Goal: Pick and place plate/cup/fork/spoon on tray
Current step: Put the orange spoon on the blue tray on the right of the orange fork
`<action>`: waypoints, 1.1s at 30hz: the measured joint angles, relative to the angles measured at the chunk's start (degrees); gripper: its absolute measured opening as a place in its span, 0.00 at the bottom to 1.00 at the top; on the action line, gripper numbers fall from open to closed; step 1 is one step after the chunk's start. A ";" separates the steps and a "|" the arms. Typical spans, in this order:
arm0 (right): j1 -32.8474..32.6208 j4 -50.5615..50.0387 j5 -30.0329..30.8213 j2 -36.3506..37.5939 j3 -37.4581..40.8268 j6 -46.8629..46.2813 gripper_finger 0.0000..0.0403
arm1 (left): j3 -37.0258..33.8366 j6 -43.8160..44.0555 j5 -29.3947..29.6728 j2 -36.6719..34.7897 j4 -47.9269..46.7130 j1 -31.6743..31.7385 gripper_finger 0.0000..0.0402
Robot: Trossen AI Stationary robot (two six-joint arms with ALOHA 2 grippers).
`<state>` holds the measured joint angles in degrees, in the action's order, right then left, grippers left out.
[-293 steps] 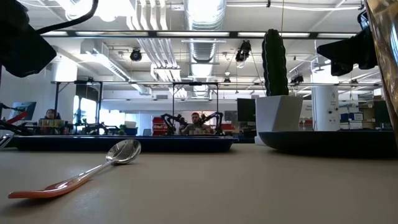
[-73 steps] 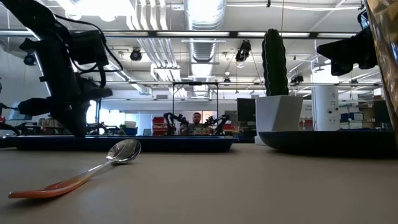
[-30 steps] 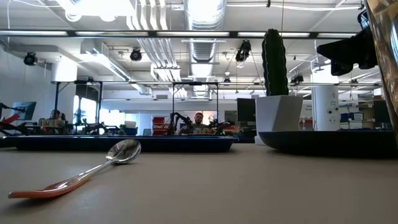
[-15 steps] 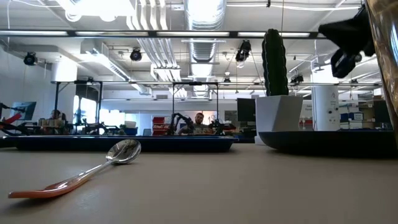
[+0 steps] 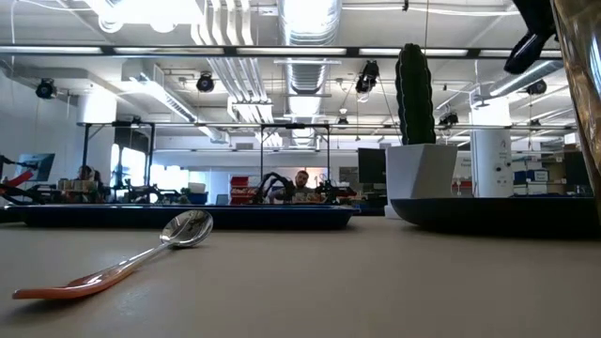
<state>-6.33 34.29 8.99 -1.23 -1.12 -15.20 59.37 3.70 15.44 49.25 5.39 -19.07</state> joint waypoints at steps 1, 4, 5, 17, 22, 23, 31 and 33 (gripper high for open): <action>0.00 -0.09 -0.02 -0.04 -0.61 -0.25 0.02 | 0.00 0.00 -0.09 0.00 -0.06 -0.03 0.00; 0.00 -0.68 -0.31 -0.64 -3.00 -2.61 0.02 | -0.21 0.04 -0.16 -0.05 -0.41 -0.17 0.00; 0.00 -1.22 -0.48 -0.99 -3.99 -3.28 0.02 | -0.40 0.08 -0.17 -0.08 -0.43 -0.17 0.00; 0.00 -26.37 -6.50 -14.67 -23.56 -3.89 0.02 | -0.85 0.35 -1.41 -0.85 -0.42 -0.22 0.00; 0.00 -44.19 -6.57 -24.34 -36.11 -2.44 0.02 | -0.85 0.35 -1.99 -1.46 -1.51 -0.22 0.00; 0.00 -47.20 -6.52 -26.38 -38.47 -1.62 0.02 | -0.87 0.39 -1.98 -1.60 -2.23 -0.22 0.00; 0.00 -55.13 -6.02 -44.35 -55.32 2.15 0.11 | -0.90 0.39 -3.56 -1.82 -3.66 -0.22 0.00; -0.01 -55.09 -6.01 -49.34 -59.11 3.10 0.16 | -0.90 0.39 -4.92 -2.17 -4.22 -0.20 0.00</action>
<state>-6.33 -20.80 2.99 -50.57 -60.23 -12.10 58.48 4.10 10.52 47.09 1.17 -19.27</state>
